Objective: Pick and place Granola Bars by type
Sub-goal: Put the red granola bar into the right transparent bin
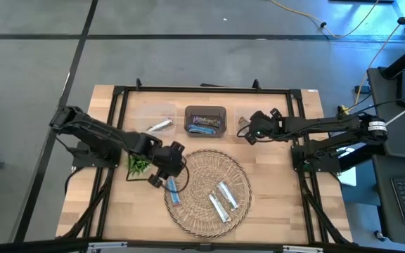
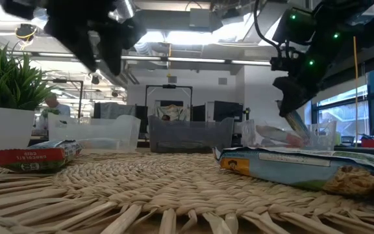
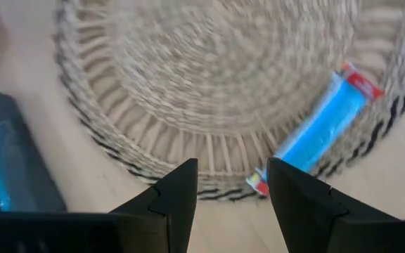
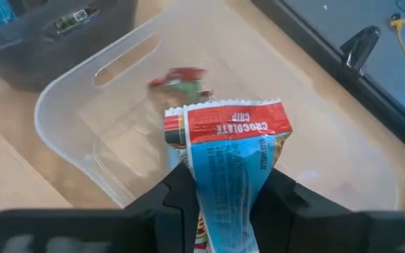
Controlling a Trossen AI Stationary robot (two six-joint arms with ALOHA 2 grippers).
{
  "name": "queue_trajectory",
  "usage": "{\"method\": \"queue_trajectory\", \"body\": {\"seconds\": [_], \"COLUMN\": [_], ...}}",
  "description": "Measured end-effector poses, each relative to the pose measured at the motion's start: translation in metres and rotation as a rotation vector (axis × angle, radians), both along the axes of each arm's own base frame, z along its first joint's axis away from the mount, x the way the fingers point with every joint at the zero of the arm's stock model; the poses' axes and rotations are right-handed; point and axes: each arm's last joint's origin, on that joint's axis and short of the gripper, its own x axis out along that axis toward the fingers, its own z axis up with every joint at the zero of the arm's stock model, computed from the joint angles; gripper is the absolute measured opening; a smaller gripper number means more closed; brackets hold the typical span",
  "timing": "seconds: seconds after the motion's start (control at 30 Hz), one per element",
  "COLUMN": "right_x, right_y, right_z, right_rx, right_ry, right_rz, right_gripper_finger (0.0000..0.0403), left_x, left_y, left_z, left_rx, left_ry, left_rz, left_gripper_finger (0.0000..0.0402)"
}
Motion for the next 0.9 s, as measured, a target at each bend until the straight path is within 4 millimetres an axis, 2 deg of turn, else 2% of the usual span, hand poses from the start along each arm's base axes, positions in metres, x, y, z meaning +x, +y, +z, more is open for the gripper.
{"method": "queue_trajectory", "body": {"seconds": [0.37,0.57,0.73,0.9], "right_x": [0.0,0.001,0.001,0.001], "right_y": [-0.001,-0.001,-0.001,-0.001], "right_z": [-0.002,-0.002,-0.002,-0.002], "right_rx": [0.118,0.126,0.144,0.166], "right_ry": [-0.031,-0.037,-0.067,-0.086], "right_rz": [0.023,0.023,-0.019,-0.039], "right_gripper_finger": [0.0111,0.017,0.0224,0.0248], "left_x": [0.005,0.007,0.009,0.01], "left_y": [-0.03,-0.042,-0.044,-0.044], "left_z": [-0.036,-0.054,-0.059,-0.065], "left_rx": [0.082,0.112,0.117,0.128], "left_ry": [0.134,0.195,0.21,0.224], "left_rz": [-0.187,-0.249,-0.252,-0.276], "left_gripper_finger": [0.0164,0.0162,0.0164,0.0162]}}
